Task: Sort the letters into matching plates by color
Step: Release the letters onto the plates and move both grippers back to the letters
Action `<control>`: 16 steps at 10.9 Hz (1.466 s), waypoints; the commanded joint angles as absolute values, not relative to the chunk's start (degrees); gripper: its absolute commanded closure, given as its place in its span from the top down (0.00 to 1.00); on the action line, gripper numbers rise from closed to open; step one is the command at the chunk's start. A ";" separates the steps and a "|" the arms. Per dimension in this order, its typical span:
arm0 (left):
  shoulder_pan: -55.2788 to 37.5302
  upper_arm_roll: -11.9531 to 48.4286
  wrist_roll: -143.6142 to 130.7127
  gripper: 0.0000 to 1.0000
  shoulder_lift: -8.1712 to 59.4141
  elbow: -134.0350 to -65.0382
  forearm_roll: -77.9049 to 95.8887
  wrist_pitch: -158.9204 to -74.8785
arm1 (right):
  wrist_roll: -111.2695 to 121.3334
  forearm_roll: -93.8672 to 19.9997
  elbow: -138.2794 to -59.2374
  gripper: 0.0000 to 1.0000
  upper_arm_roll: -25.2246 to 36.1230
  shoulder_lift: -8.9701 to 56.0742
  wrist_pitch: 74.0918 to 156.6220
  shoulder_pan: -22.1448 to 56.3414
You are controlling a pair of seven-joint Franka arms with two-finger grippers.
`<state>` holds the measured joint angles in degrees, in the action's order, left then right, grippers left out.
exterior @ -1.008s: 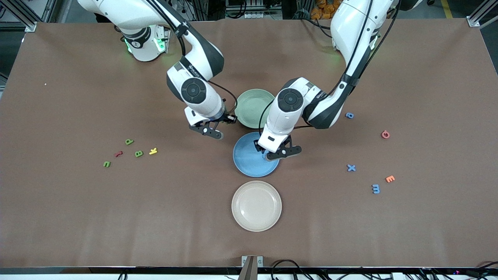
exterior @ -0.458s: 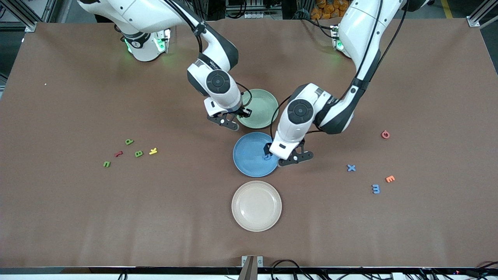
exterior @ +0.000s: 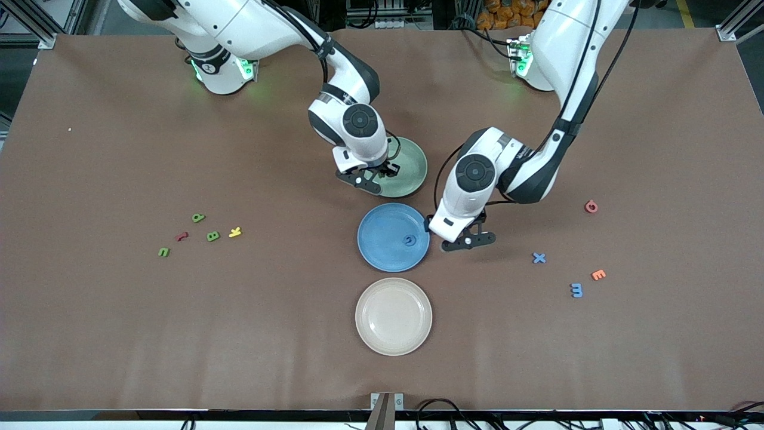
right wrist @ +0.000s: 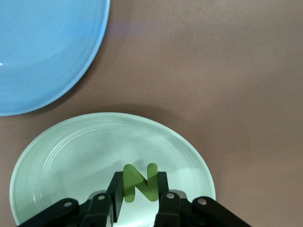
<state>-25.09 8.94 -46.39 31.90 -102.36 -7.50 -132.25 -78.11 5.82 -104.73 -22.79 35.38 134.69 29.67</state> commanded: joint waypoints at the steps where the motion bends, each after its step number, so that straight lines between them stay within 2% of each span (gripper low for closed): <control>1: -20.58 9.67 -41.32 1.00 23.65 -112.48 -9.14 -133.33 | -82.62 8.88 -101.52 0.53 -22.68 37.61 134.12 30.59; 2: -19.35 9.67 -40.87 1.00 22.86 -113.54 -9.14 -133.33 | -82.62 8.88 -101.43 0.84 -22.68 37.44 133.86 30.50; 3: -17.94 9.67 -40.87 1.00 21.37 -115.64 -9.14 -133.33 | -82.53 8.88 -101.25 1.00 -22.59 37.09 133.42 30.32; 5: -13.83 9.67 -40.78 1.00 15.50 -123.01 -9.14 -133.33 | -82.09 9.14 -97.32 1.00 -22.68 36.21 126.35 29.88; 6: -11.10 9.75 -40.87 1.00 13.90 -124.44 -9.14 -133.33 | -81.48 9.14 -95.90 1.00 -22.68 35.25 122.56 29.19; 10: 0.42 9.93 -41.48 1.00 7.13 -131.39 -7.22 -133.68 | -76.92 8.44 -96.33 1.00 -23.02 27.00 116.13 20.51; 14: 1.58 10.11 -42.81 1.00 4.23 -135.70 -4.31 -133.68 | -72.45 8.00 -96.50 1.00 -30.05 21.54 106.37 8.02; 16: 1.32 11.94 -40.44 1.00 5.01 -135.70 -4.22 -133.86 | -70.58 6.69 -96.59 1.00 -30.41 18.48 103.81 4.67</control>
<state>1.12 9.76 -42.22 6.63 -133.67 -5.47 -132.87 -72.71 7.98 -94.91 -28.66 22.47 106.09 8.73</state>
